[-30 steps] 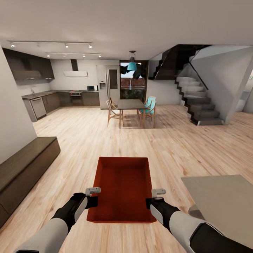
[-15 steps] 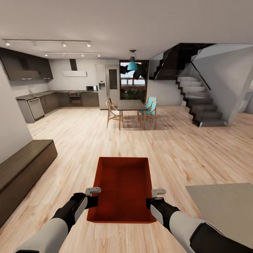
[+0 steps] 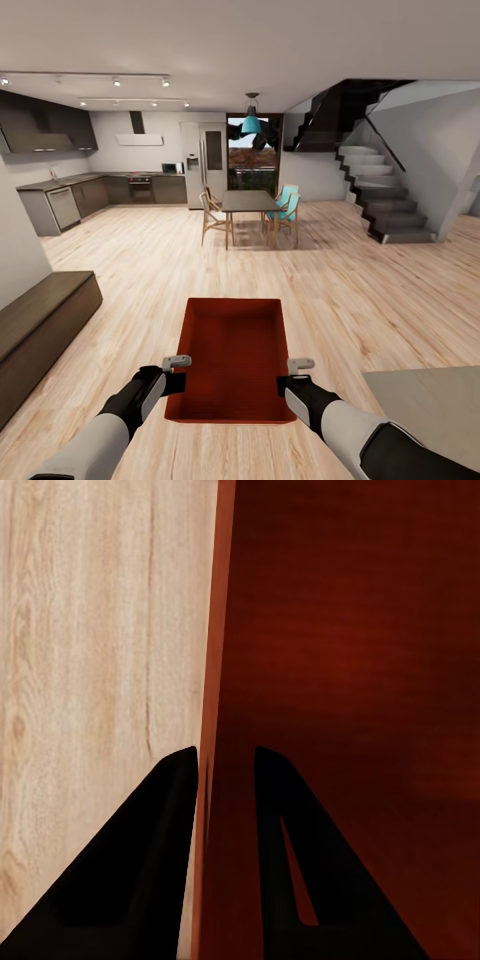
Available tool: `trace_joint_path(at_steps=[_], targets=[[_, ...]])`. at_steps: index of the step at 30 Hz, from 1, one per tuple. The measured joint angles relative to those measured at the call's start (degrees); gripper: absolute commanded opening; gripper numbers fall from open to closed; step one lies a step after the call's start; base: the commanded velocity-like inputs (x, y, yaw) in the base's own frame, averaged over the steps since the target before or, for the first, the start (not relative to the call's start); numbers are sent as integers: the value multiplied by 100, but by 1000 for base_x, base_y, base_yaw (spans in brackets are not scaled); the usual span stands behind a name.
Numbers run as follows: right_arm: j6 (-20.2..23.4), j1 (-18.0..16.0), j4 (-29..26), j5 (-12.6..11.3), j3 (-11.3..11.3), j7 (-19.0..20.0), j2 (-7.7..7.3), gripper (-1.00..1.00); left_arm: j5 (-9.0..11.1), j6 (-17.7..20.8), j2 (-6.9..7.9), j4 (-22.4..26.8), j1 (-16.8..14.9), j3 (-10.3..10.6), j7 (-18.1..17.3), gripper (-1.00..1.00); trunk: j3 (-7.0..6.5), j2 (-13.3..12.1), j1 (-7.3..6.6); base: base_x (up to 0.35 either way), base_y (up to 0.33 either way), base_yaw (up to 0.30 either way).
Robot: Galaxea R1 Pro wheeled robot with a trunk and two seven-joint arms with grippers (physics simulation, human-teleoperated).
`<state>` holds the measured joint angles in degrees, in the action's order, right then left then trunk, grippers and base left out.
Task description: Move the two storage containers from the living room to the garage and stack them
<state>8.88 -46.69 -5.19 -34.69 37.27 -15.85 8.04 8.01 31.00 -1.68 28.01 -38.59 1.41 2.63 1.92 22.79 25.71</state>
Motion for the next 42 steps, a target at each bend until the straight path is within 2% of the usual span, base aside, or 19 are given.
trace_joint_path(at_steps=[17,26,42], targets=[[0,1,0,-7,5,-1,-3,-100,0,0,-6,2,1,0,11,-100,0,0,0,323,0,0],[1,0,-2,-4,0,-9,0,-100,0,0,-4,0,-2,1,10,-100,0,0,0,323,0,-169],[1,1,0,-7,4,-8,0,-100,-1,1,-5,2,2,0,12,-100,0,0,0,323,0,-9]])
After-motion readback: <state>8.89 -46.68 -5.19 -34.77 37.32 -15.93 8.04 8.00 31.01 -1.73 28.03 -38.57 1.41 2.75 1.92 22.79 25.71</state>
